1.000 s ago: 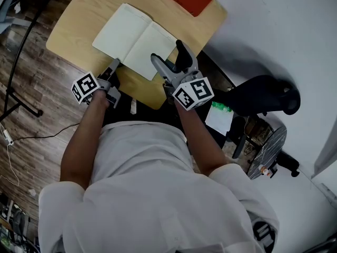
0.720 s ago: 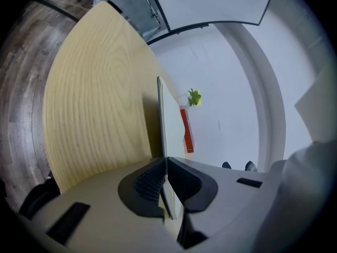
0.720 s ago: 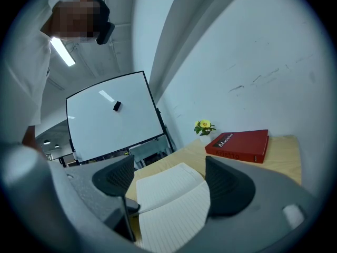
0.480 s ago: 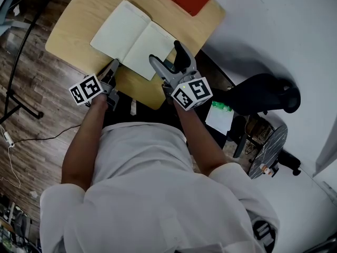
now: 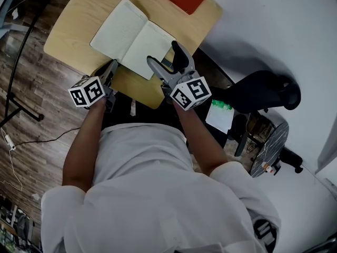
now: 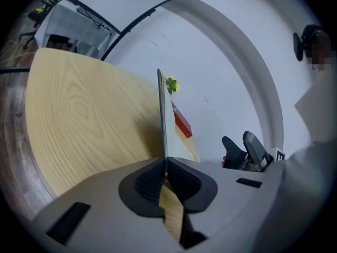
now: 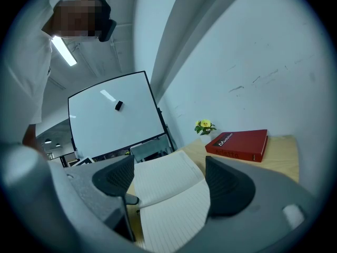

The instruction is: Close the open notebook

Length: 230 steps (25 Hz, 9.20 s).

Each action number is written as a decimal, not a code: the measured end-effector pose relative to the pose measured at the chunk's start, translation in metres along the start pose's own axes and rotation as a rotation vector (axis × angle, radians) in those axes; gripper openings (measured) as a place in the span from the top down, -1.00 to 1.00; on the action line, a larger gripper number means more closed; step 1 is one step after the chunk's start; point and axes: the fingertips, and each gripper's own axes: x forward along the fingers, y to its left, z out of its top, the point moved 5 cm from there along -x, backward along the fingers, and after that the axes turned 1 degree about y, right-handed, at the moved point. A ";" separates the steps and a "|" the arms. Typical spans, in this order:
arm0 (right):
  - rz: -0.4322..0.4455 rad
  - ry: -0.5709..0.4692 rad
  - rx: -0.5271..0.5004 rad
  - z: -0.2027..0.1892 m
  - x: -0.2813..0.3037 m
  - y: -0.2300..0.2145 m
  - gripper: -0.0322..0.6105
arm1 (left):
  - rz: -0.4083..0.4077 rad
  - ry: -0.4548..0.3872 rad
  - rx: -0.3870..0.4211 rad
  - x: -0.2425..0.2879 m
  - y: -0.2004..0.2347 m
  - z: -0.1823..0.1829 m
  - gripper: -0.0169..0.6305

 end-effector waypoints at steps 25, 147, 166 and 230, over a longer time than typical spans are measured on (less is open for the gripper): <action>-0.065 -0.022 -0.023 0.007 -0.046 -0.025 -0.44 | 0.156 0.178 0.677 0.008 -0.039 -0.012 0.89; -0.085 -0.225 -0.305 -0.016 -0.272 0.234 -0.43 | -0.019 -0.575 0.835 -0.360 -0.140 -0.115 0.16; -0.136 -0.198 -0.246 -0.103 -0.469 0.256 -0.43 | -0.041 -0.461 0.854 -0.386 -0.209 -0.285 -0.06; -0.121 -0.174 -0.300 -0.107 -0.410 0.332 -0.01 | -0.101 -0.458 0.831 -0.455 -0.171 -0.262 -0.11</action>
